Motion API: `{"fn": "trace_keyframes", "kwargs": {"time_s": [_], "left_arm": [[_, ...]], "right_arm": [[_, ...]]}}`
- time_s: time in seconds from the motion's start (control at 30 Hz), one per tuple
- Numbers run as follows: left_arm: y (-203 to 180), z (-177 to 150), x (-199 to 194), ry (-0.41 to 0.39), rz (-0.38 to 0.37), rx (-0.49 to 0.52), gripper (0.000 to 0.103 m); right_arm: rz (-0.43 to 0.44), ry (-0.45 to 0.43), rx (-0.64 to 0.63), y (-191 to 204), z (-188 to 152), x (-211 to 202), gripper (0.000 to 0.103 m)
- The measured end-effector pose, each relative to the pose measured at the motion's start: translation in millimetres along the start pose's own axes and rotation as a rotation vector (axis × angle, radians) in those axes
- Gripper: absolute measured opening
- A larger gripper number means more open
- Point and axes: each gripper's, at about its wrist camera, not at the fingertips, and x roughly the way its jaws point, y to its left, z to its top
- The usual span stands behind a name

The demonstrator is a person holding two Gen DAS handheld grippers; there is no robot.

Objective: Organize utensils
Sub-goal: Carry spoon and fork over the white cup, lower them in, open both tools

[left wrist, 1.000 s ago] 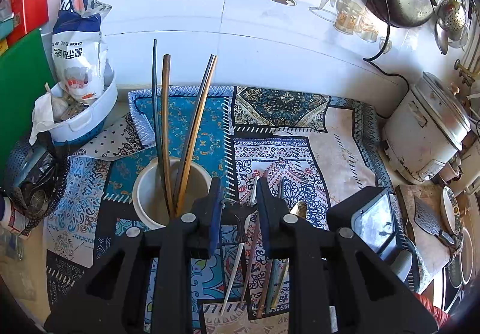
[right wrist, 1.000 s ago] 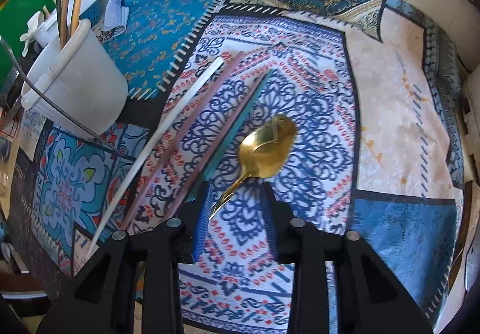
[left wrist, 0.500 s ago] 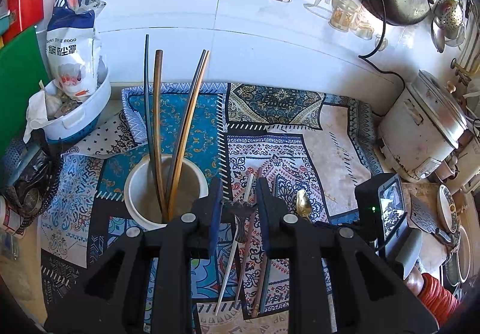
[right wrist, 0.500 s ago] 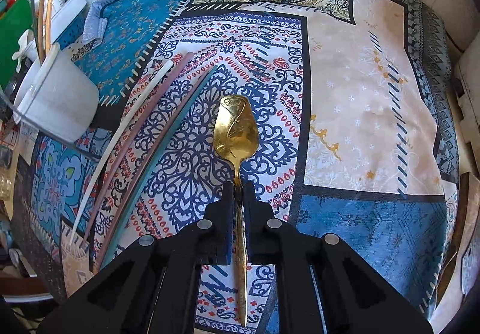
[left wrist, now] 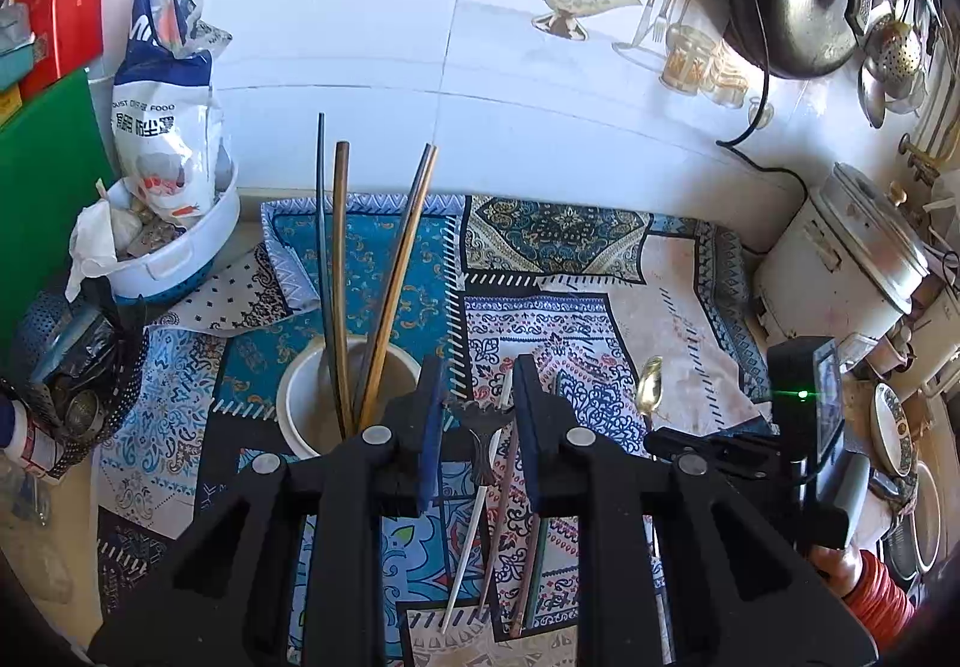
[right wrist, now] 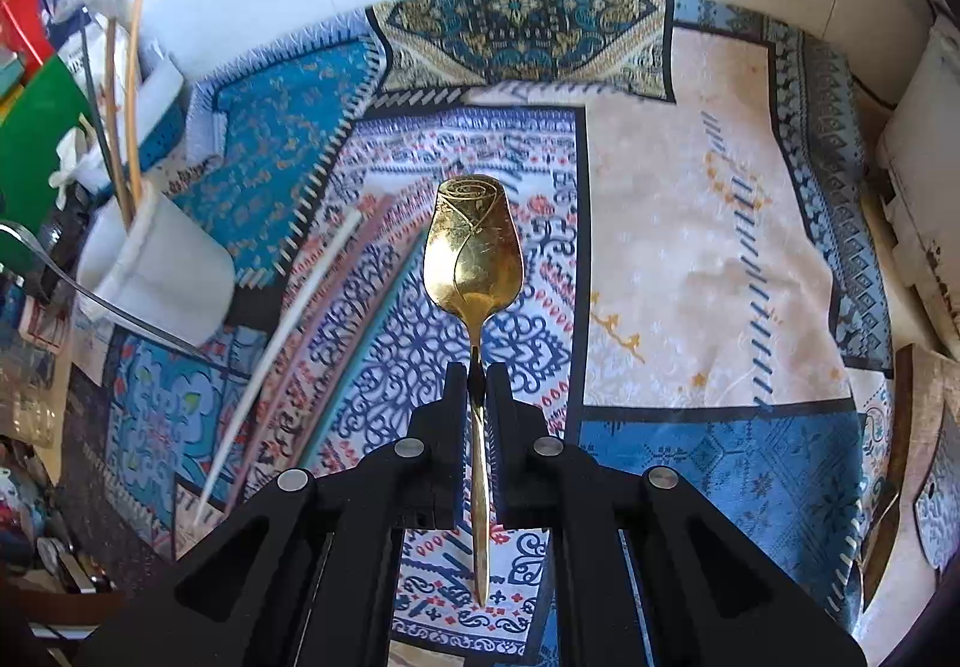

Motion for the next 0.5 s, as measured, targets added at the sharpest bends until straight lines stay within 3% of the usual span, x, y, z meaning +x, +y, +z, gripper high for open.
{"fn": "trace_keyframes", "kwargs": {"time_s": [0.5], "left_arm": [[13,25,-37,-0.090,0.026,-0.011,0.021]], "right_arm": [[0.064,-0.185,-0.023,32,31,-65,0.006]]}}
